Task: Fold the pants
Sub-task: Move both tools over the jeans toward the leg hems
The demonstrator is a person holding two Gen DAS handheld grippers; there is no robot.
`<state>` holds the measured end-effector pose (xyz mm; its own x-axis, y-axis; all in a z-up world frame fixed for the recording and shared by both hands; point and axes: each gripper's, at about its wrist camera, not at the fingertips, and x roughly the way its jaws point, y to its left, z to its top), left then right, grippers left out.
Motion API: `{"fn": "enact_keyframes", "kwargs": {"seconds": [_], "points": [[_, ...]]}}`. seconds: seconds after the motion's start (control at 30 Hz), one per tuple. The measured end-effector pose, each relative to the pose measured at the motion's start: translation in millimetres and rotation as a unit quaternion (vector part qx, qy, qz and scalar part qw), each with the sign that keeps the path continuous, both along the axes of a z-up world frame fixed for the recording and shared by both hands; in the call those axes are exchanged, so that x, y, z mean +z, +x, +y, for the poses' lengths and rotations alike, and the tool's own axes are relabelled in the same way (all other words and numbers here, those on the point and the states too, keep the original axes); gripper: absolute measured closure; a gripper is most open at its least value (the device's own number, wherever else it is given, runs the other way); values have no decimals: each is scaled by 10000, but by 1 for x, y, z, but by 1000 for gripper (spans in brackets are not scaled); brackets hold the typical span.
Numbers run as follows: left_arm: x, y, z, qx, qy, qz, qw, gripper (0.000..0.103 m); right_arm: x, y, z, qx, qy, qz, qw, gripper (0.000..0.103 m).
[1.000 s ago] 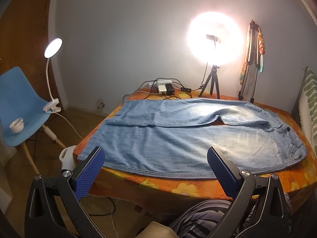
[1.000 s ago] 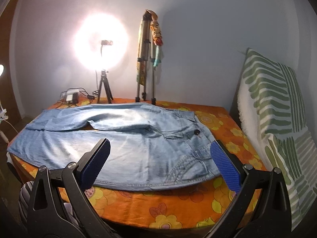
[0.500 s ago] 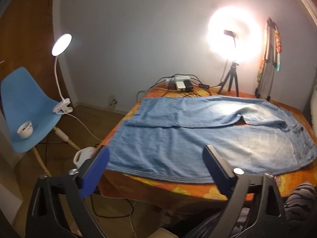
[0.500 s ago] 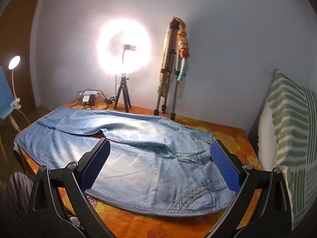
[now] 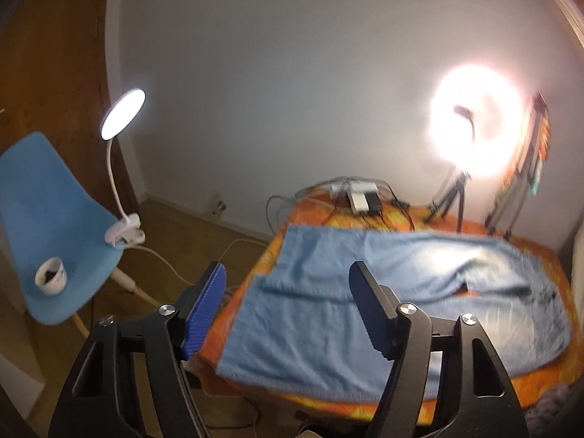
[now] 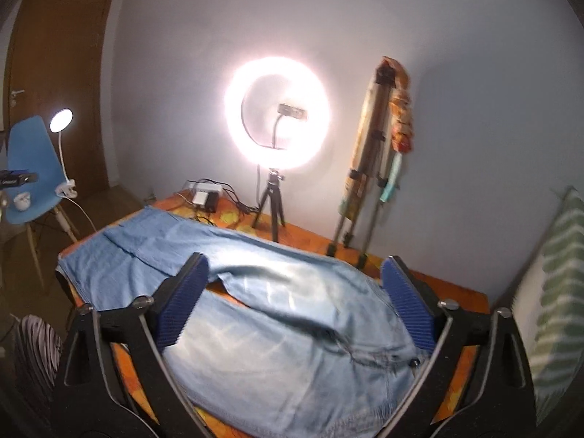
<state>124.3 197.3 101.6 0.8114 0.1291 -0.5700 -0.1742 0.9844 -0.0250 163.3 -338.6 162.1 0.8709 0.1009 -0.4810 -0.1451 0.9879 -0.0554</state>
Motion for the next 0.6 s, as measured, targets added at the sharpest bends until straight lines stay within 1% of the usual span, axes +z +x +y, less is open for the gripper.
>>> {"fn": "enact_keyframes", "kwargs": {"seconds": [0.03,0.13,0.2,0.27,0.3,0.37,0.47,0.53,0.57,0.6], "points": [[11,14,8,11,-54,-17,10000,34,5,11,1,46,34,34,10000,11],[29,49,17,29,-50,28,10000,34,12,48,5,222,54,82,9997,12],[32,74,21,34,-104,134,9998,34,7,74,10,325,-69,117,9994,14],[27,99,23,8,-237,288,9993,34,-6,101,14,447,-175,249,9985,19],[21,113,24,-7,-327,387,9987,34,-13,113,16,521,-185,333,9979,22],[1,146,23,8,-513,667,9965,34,-35,143,20,711,-190,610,9954,24],[-38,191,20,56,-790,1182,9898,34,-70,179,29,974,-351,981,9898,31],[-74,229,21,178,-1182,1639,9792,34,-93,200,37,1122,-504,1211,9850,33],[-90,243,23,243,-1402,1808,9732,34,-105,210,41,1194,-531,1330,9825,33],[-99,251,25,275,-1537,1891,9695,34,-114,218,45,1274,-530,1429,9801,33]]}}
